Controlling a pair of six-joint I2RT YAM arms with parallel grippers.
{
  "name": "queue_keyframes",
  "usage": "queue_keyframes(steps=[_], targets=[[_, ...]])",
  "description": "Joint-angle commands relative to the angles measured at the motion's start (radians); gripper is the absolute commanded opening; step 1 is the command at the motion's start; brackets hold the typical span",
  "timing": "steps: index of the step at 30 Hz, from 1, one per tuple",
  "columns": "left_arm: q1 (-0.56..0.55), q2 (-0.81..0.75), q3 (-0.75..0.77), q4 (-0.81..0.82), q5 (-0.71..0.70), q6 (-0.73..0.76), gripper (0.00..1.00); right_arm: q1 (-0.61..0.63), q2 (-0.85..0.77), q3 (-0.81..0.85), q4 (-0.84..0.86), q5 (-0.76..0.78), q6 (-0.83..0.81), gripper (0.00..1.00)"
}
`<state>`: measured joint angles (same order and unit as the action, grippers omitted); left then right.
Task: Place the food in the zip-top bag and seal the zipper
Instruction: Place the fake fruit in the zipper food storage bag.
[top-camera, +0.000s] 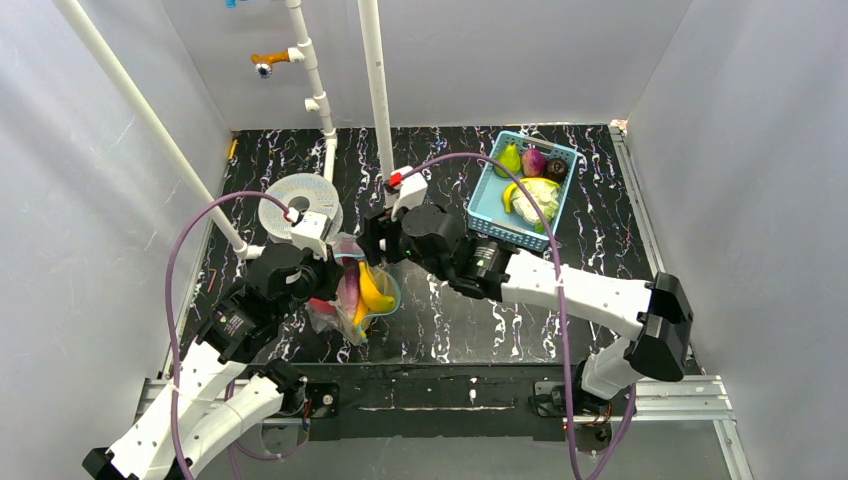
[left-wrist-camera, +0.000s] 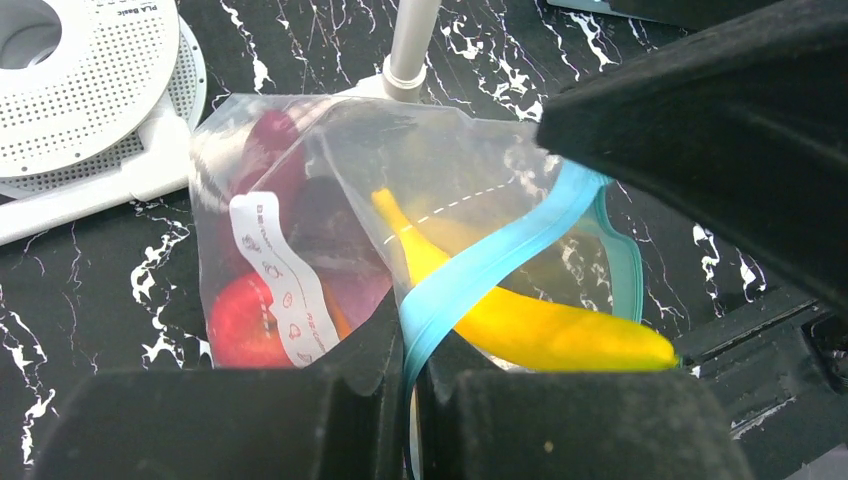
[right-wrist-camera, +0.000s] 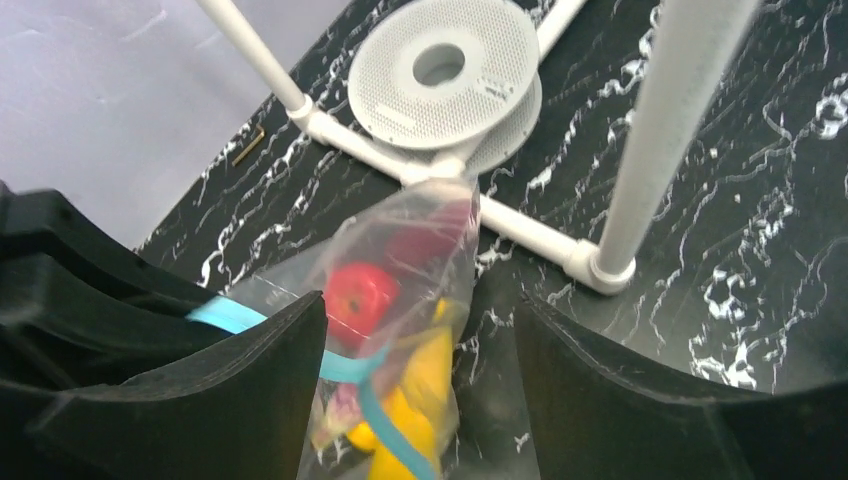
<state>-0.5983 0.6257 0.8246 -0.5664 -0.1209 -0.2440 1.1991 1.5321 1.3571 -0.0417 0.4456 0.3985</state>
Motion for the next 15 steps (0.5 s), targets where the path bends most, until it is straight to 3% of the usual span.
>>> queue_keyframes(steps=[1,7,15], targets=[[0.003,-0.014,-0.008,0.007,-0.017,0.006,0.0,-0.037,-0.08,-0.047,-0.022,-0.176,0.052,0.73],[0.003,-0.003,-0.007,0.007,-0.013,0.005,0.0,-0.054,-0.123,-0.047,-0.16,-0.477,-0.106,0.62],[0.003,0.009,-0.008,0.007,-0.018,0.006,0.0,-0.035,-0.206,-0.064,-0.327,-0.569,-0.153,0.47]])
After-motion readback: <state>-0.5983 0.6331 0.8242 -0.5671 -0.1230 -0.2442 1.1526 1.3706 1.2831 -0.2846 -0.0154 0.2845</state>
